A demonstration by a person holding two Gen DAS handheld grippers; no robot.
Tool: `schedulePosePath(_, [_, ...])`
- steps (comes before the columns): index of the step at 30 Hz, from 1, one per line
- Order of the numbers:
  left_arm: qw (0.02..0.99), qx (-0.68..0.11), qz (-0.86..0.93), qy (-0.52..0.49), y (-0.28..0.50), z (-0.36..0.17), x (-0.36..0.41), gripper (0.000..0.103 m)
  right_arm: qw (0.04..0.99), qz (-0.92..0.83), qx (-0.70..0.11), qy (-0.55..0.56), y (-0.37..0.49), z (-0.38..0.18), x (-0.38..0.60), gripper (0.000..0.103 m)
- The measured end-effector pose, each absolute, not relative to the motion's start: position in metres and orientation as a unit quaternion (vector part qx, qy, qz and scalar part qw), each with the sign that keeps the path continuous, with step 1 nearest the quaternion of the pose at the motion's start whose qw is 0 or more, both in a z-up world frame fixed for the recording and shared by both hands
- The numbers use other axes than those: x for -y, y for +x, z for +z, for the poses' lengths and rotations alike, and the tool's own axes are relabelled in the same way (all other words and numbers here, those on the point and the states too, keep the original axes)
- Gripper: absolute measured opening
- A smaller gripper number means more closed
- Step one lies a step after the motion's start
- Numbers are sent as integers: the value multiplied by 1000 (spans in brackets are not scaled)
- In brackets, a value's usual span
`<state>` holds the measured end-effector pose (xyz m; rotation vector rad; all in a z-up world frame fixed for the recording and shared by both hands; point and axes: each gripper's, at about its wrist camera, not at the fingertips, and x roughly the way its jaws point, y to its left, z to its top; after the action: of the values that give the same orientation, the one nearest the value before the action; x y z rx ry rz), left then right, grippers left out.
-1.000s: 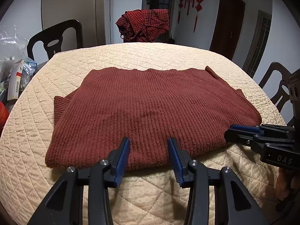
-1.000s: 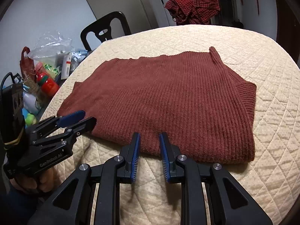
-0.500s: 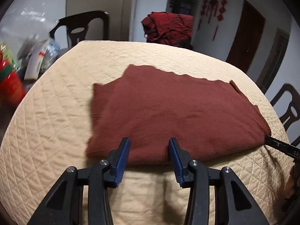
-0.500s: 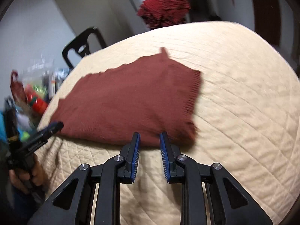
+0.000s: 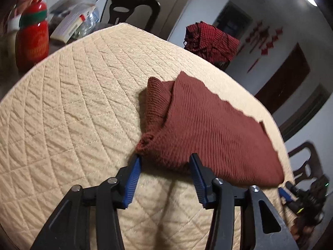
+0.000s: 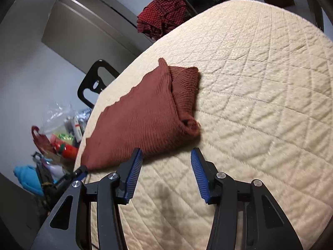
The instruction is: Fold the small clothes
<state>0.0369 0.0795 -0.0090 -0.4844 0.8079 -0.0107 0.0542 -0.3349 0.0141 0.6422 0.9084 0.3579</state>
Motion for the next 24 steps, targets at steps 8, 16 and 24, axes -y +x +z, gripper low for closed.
schedulePosePath(8, [891, -370, 11, -264, 45, -14, -88, 51, 829, 152, -417, 342, 66, 12, 337, 49])
schedulePosePath(16, [894, -377, 12, -243, 52, -12, -84, 20, 828, 144, -423, 339, 67, 10, 336, 12])
schedulePosePath(24, [899, -365, -13, -243, 22, 5, -87, 18, 832, 159, -403, 346, 40, 32, 350, 6])
